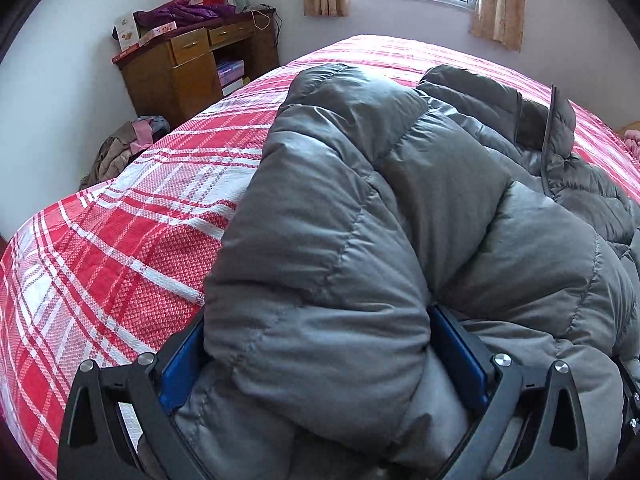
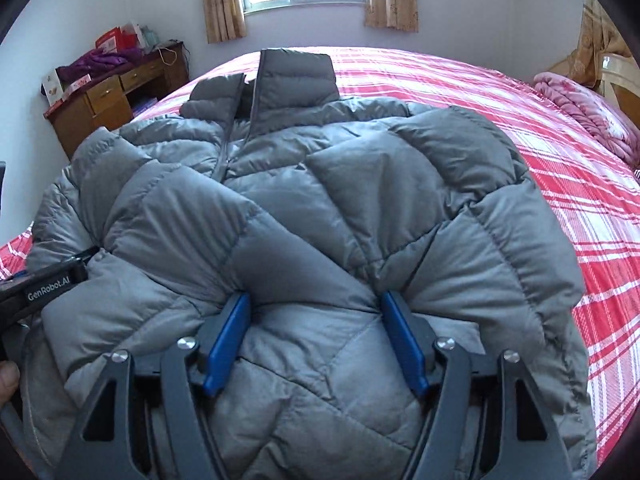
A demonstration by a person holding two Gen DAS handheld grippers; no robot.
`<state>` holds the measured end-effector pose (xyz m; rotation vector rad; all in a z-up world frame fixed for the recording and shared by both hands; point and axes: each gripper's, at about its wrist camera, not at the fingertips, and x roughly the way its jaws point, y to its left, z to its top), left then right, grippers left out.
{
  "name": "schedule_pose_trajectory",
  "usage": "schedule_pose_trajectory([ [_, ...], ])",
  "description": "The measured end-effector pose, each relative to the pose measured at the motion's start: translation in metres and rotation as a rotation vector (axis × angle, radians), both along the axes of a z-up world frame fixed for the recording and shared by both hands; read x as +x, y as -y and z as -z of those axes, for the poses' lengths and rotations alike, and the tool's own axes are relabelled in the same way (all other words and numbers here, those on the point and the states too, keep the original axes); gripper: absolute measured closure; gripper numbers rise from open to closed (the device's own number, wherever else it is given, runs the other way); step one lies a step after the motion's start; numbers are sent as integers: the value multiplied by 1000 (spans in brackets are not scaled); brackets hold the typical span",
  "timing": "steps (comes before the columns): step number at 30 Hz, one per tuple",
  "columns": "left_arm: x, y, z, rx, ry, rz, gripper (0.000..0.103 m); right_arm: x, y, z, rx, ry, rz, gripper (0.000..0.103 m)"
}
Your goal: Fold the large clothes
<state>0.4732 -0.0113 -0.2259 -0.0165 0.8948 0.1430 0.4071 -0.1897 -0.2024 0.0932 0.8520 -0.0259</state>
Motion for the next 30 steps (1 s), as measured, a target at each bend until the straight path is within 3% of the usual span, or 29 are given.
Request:
schedule_pose_trajectory([
  [22,-2,0,-6,-4,-7,0,1,5,-5,3,-32,-3,7,31],
  [24,-10,-7,-22,1,-13,-8,1,6,-6,2,-33,-9,3,31],
  [27,-22,-15,-64,-34,85,31,1,2,-2,-12,-17,-6,-27,30],
  [30,-12,-22,-105,-52,181,38,1,-7,14,-50,-8,121,-24,24],
])
